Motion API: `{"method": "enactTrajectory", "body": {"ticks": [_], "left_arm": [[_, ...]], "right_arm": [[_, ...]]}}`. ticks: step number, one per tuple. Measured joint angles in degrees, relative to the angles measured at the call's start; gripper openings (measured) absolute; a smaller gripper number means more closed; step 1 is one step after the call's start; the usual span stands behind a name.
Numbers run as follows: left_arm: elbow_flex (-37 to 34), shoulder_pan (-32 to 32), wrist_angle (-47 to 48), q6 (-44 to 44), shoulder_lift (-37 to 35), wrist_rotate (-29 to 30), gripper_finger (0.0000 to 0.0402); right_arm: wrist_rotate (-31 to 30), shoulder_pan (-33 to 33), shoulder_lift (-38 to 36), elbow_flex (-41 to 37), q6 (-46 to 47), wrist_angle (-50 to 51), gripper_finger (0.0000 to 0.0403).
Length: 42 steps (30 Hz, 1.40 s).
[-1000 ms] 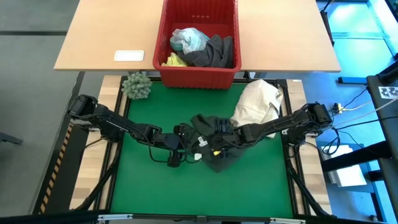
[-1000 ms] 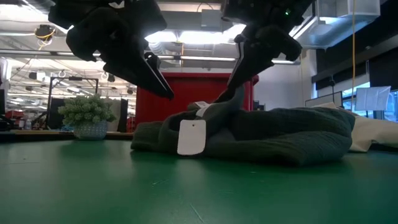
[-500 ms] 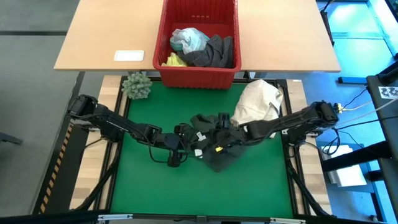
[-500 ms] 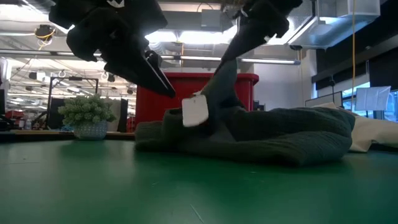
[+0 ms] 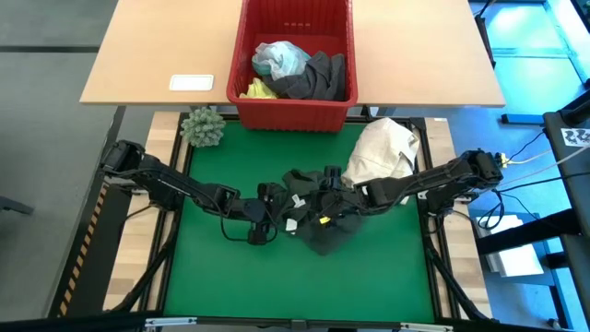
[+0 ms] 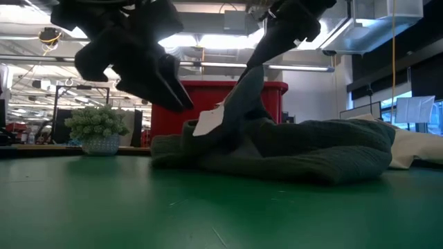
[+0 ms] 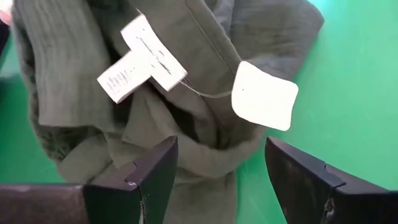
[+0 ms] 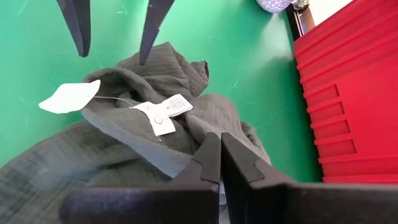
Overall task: Fold Laundry from Bin
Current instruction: Fold the dark green polo
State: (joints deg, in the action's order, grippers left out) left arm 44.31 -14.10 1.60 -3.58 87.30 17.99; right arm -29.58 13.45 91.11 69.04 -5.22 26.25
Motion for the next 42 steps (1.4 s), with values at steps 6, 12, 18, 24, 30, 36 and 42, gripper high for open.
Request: {"method": "enactTrajectory", "body": {"ticks": [6, 12, 18, 24, 30, 36, 42], "left_arm": [[-0.02, -0.73, -0.12, 0.46, 4.03, 2.4, 0.0247], [-0.06, -0.69, -2.45, 2.14, 8.06, 7.65, 0.0262], [-0.08, -0.52, -5.35, 3.4, 8.22, 8.42, 0.0278], [-0.08, -0.44, -5.72, 3.41, 9.62, 7.97, 0.0275], [-0.08, -0.43, -9.22, 2.51, 13.21, 8.02, 0.0261], [-0.08, -0.45, -13.09, -0.6, 15.41, 9.98, 0.0212], [-0.08, -1.14, -13.37, -1.55, 15.3, 15.46, 0.0101]], "right_arm": [[0.01, 0.0, 0.0, 0.0, -0.01, -0.03, 0.0], [0.02, 0.0, 0.0, 0.0, 0.01, -0.01, 0.0], [0.15, 0.01, 0.0, 0.0, -0.01, -0.04, 0.0], [0.16, 0.0, 0.0, 0.0, 0.0, -0.19, 0.0], [0.2, 0.01, 0.0, 0.0, -0.01, -0.21, 0.0], [0.2, 0.0, 0.0, 0.0, -0.01, -0.18, 0.0], [0.14, 0.0, 0.0, 0.0, -1.22, 1.08, 0.0]]}}
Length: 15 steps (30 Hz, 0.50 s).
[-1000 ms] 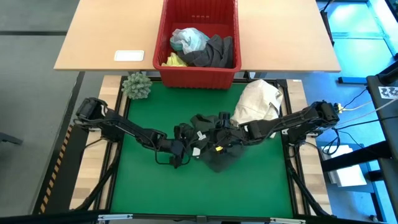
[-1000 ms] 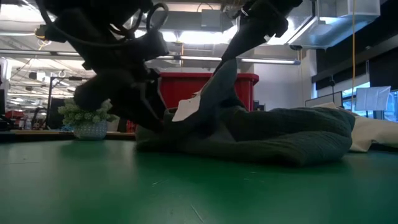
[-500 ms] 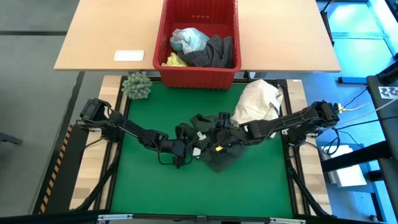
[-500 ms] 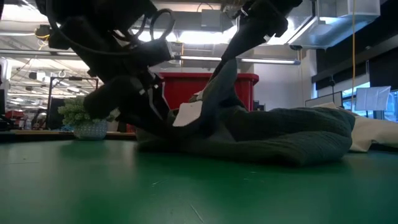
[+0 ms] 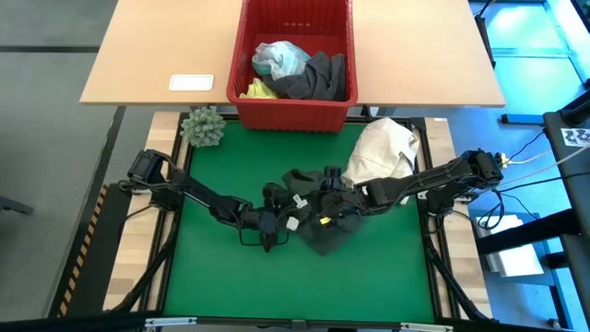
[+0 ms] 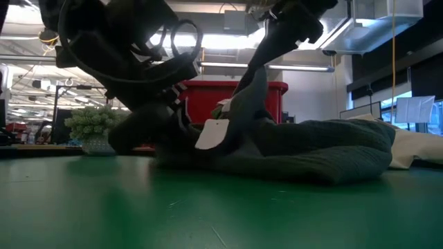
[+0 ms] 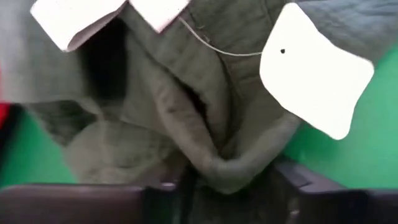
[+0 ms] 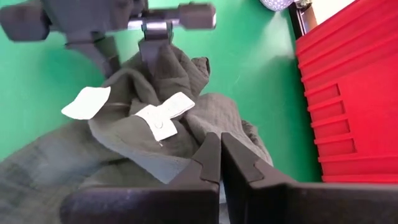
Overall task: Fold Laundry from Bin
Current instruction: Fold the dark green polo
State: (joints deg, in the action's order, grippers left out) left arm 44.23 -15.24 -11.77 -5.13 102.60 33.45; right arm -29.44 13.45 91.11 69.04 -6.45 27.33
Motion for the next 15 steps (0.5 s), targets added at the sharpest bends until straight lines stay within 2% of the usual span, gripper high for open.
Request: {"method": "enactTrajectory", "body": {"ticks": [3, 4, 10, 15], "left_arm": [[0.0, -0.63, 0.1, -1.26, -0.32, 1.61, 0.0031], [0.0, -0.83, 0.04, -1.37, -0.42, 1.83, 0.0018], [0.04, -1.12, 0.73, -2.83, -2.38, 3.52, 0.0008], [0.07, -1.1, 1.57, -3.04, -4.23, 3.51, 0.0007]], "right_arm": [[-0.07, 0.01, 0.02, 0.0, -1.92, 0.8, 0.0002], [-0.06, 0.0, 0.02, 0.0, -2.74, 0.9, 0.0003], [-0.44, 0.18, -0.23, 0.04, -7.78, 1.84, 0.0032], [0.87, 1.66, -1.88, 0.04, -11.96, 3.1, 0.0108]]}}
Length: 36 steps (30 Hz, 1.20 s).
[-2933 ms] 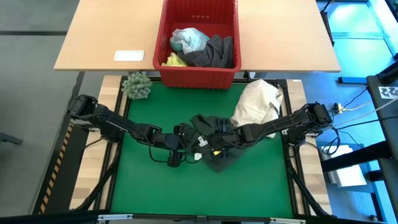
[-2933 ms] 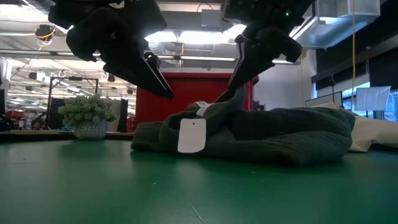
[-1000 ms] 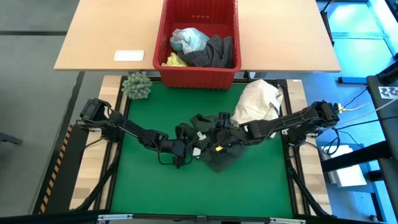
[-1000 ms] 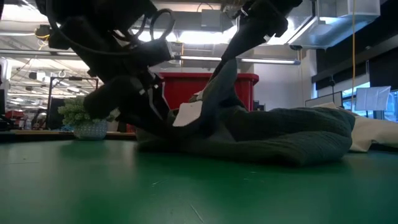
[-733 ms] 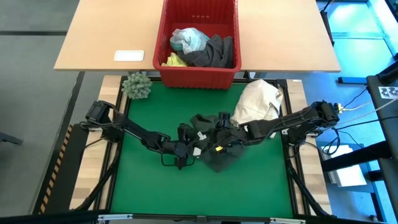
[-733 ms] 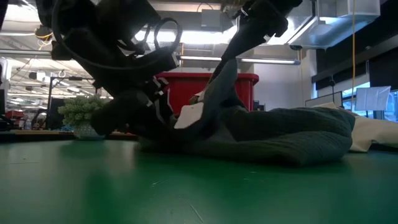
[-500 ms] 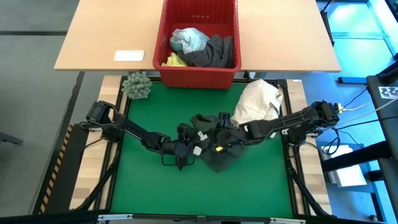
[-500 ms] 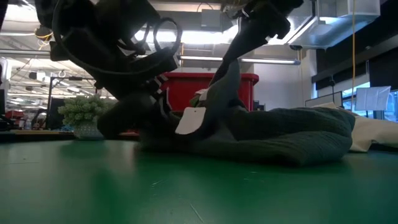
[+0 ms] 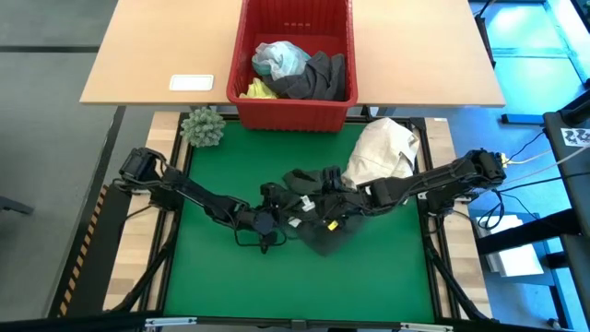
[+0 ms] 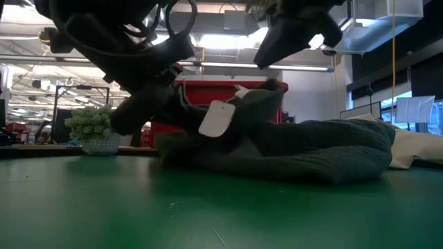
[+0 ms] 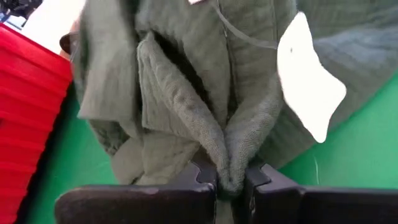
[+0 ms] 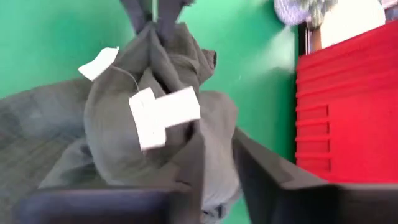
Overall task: Fold Laundry from Bin
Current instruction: Fold the dark green polo
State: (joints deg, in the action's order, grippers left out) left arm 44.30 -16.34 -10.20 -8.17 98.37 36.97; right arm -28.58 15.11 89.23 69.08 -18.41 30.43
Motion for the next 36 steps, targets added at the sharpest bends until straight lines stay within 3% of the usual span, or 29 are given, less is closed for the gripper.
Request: {"method": "enactTrajectory", "body": {"ticks": [7, 13, 20, 29, 33, 36], "left_arm": [[-0.01, -0.35, 2.82, -0.09, -0.28, -0.13, 0.0007], [0.0, -0.57, 3.59, -0.02, -0.28, -0.41, 0.0007], [-0.01, -0.57, 3.57, -0.02, -0.28, -0.43, 0.0006], [0.01, -0.57, 3.57, -0.02, -0.28, -0.43, 0.0007], [0.0, -0.57, 3.57, -0.02, -0.28, -0.43, 0.0007], [-0.01, -0.57, 3.57, -0.02, -0.28, -0.43, 0.0008]], "right_arm": [[2.24, 0.23, -1.86, 0.02, 0.52, 8.76, 0.0237], [2.51, -0.17, -1.86, -3.94, -1.3, 9.05, 0.0278], [0.93, -2.14, -1.86, -8.64, -8.07, -0.54, 0.028], [10.88, -8.01, -1.86, -13.38, -15.34, -11.8, 0.0274], [12.79, -8.42, -1.84, -13.99, -16.8, -14.44, 0.023], [13.19, -8.39, -1.84, -13.99, -17.67, -14.85, 0.0166]]}}
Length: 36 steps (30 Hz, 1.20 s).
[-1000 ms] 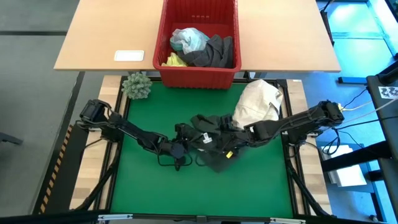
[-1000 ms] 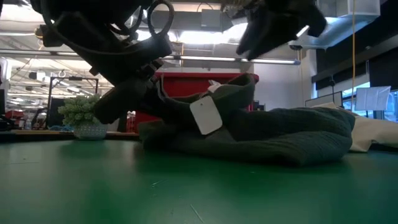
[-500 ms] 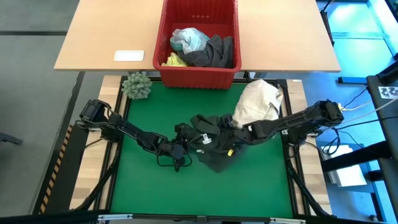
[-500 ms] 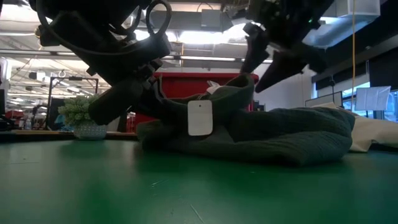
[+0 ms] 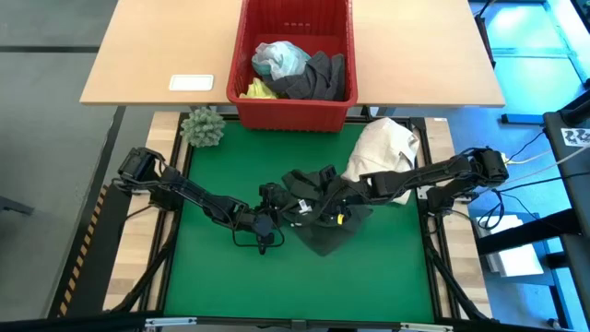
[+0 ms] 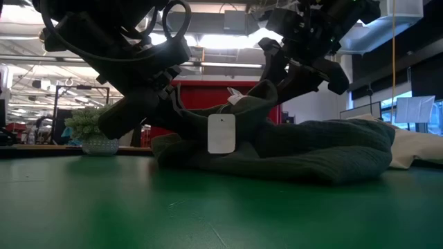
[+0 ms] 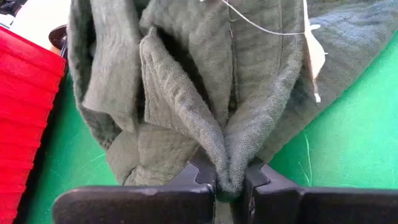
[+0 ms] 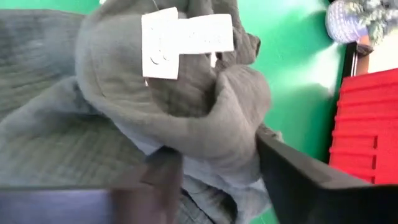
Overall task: Fold Laundry from Bin
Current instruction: Fold the dark green polo
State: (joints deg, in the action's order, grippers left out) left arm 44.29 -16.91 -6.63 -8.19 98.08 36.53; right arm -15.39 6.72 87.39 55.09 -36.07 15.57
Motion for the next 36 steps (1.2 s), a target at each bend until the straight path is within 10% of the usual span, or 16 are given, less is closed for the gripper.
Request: {"method": "enactTrajectory", "body": {"ticks": [6, 21, 36], "left_arm": [[0.04, -0.28, 0.11, 0.0, -1.25, -0.02, 0.0008], [0.96, -3.9, 6.87, -5.13, -24.23, 5.47, 0.0006], [9.52, -4.27, 7.12, -29.76, -40.61, 15.11, 0.0006]], "right_arm": [[1.1, 0.0, -0.12, 0.0, 1.04, 0.32, 0.0017], [-1.4, 0.07, -3.27, 12.29, 5.74, 6.48, 0.0008], [-3.75, 0.01, -13.14, 23.6, 4.41, 7.36, 0.0008]]}}
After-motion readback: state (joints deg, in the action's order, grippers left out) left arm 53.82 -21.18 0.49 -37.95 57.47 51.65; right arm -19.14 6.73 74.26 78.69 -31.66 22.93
